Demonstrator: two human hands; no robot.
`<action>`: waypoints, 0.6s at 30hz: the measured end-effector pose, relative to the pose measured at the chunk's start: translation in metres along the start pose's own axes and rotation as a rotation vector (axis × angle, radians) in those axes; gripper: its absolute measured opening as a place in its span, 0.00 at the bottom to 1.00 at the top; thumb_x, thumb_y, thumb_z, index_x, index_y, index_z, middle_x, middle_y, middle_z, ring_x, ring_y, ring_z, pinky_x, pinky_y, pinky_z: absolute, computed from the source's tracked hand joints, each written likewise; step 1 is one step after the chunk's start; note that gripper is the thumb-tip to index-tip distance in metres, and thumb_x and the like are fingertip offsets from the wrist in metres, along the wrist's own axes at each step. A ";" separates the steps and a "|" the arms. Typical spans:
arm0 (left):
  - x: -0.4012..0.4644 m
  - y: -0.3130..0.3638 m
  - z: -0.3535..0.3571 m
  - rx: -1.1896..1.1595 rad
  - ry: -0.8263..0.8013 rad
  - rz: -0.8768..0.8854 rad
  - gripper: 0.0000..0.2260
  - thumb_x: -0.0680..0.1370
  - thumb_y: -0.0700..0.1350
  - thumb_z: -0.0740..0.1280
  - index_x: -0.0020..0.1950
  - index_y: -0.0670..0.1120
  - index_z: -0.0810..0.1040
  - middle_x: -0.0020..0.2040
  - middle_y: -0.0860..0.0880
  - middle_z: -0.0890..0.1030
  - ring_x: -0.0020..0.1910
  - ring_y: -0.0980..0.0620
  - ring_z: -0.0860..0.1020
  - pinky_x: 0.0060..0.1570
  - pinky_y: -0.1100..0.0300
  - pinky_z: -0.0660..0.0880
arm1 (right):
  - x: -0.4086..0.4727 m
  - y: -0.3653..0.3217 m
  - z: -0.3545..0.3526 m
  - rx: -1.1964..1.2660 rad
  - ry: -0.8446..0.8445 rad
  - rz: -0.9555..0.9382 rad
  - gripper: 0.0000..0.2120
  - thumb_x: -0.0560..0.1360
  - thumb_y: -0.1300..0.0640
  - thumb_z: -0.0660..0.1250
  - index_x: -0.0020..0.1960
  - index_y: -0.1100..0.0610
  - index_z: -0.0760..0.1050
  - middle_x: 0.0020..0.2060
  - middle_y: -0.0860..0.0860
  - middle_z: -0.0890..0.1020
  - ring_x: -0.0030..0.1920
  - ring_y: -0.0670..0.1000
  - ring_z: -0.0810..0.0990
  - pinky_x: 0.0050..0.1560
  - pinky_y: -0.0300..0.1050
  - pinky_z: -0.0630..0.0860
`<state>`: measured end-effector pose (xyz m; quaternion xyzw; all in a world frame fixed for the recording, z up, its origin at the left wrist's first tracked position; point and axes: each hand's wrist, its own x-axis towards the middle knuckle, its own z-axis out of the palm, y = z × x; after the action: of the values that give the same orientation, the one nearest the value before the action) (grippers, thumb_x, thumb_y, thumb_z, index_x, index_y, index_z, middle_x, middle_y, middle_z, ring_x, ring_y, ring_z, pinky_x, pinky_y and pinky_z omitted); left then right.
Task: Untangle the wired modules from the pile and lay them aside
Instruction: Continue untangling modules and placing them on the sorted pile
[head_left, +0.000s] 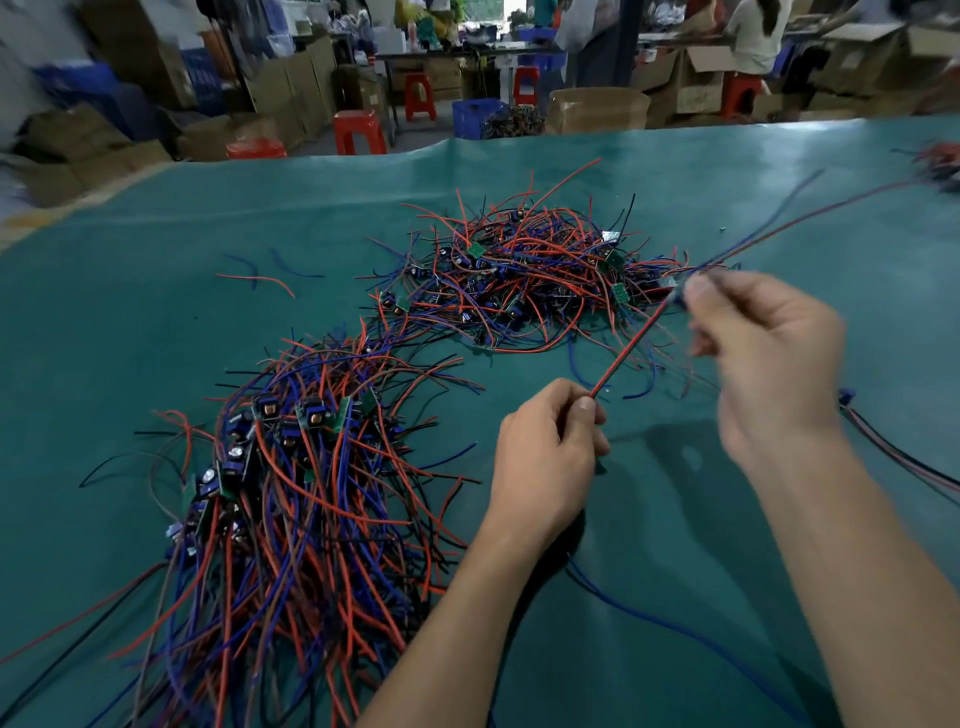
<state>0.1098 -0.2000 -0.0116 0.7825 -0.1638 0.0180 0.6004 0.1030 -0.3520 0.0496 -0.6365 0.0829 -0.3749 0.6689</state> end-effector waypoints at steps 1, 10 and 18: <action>0.000 0.000 0.000 0.011 -0.003 0.011 0.10 0.82 0.44 0.61 0.42 0.49 0.76 0.32 0.56 0.81 0.31 0.61 0.76 0.37 0.65 0.71 | 0.003 -0.010 0.000 0.049 0.025 -0.015 0.07 0.76 0.63 0.73 0.42 0.53 0.82 0.29 0.43 0.82 0.31 0.44 0.74 0.33 0.38 0.71; 0.001 0.002 0.000 -0.052 0.090 -0.034 0.07 0.81 0.41 0.62 0.44 0.46 0.76 0.36 0.54 0.82 0.34 0.60 0.79 0.42 0.61 0.76 | -0.013 -0.090 0.105 0.166 -0.426 0.052 0.08 0.75 0.59 0.75 0.37 0.56 0.82 0.31 0.48 0.82 0.29 0.45 0.74 0.29 0.38 0.70; 0.000 0.001 -0.005 0.083 0.073 -0.036 0.10 0.78 0.35 0.64 0.39 0.47 0.75 0.33 0.54 0.79 0.34 0.62 0.75 0.38 0.58 0.71 | -0.015 -0.051 0.172 -0.750 -0.827 -0.279 0.20 0.78 0.46 0.69 0.39 0.63 0.82 0.35 0.59 0.84 0.36 0.52 0.80 0.44 0.42 0.79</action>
<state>0.1102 -0.1951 -0.0092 0.8084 -0.1268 0.0426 0.5733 0.1733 -0.2020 0.1214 -0.9287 -0.1429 -0.1246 0.3187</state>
